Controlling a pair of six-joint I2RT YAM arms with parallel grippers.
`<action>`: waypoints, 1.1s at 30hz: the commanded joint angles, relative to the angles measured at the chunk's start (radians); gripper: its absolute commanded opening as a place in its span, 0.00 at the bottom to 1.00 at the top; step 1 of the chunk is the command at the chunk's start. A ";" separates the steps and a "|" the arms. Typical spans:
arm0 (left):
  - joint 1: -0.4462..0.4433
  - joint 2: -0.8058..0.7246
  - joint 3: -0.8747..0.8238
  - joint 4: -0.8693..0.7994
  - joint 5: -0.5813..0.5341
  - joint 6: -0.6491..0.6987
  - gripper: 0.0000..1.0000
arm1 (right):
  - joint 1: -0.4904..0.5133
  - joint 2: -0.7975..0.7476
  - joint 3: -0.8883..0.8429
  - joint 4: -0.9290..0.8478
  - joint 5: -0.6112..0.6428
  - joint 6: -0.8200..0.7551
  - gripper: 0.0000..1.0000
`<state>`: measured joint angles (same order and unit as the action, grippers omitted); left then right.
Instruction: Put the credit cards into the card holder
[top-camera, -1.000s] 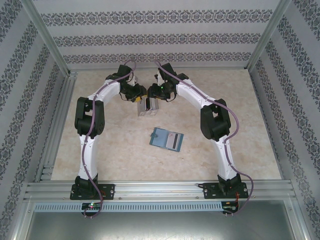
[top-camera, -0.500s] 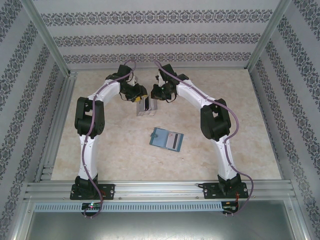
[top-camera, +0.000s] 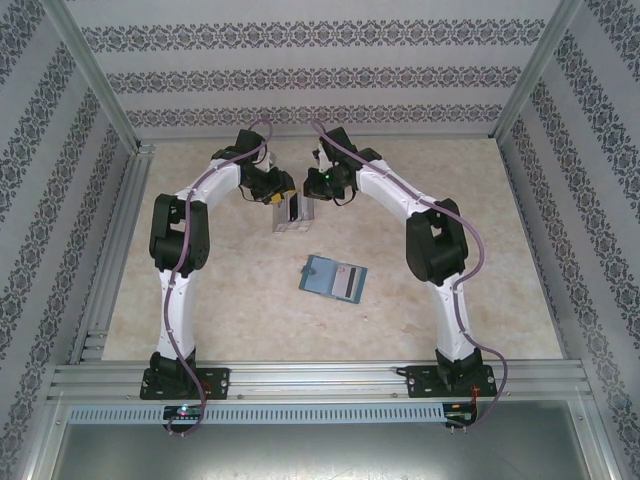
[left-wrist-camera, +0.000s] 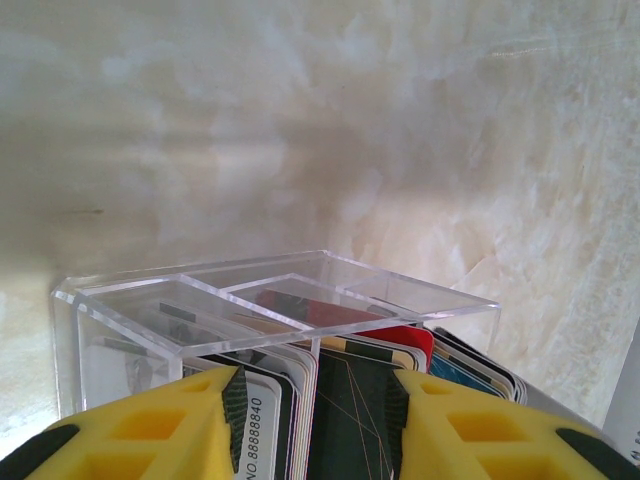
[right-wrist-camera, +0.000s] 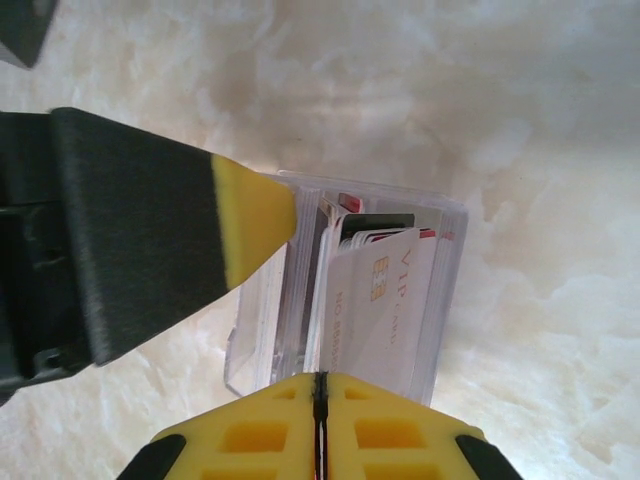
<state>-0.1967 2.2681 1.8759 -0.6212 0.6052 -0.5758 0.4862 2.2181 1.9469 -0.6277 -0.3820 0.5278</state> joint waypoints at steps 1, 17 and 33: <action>-0.015 -0.005 0.012 -0.012 -0.005 -0.004 0.43 | -0.005 -0.064 -0.025 0.028 0.013 0.002 0.10; -0.015 -0.085 -0.019 0.001 -0.032 0.006 0.44 | -0.045 -0.215 -0.193 0.098 0.039 -0.009 0.04; -0.009 -0.477 -0.410 0.268 -0.041 0.031 0.44 | -0.130 -0.453 -0.455 0.256 -0.081 0.032 0.02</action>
<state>-0.2020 1.8668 1.5570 -0.4622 0.5648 -0.5743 0.3725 1.8191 1.5387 -0.4252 -0.4095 0.5400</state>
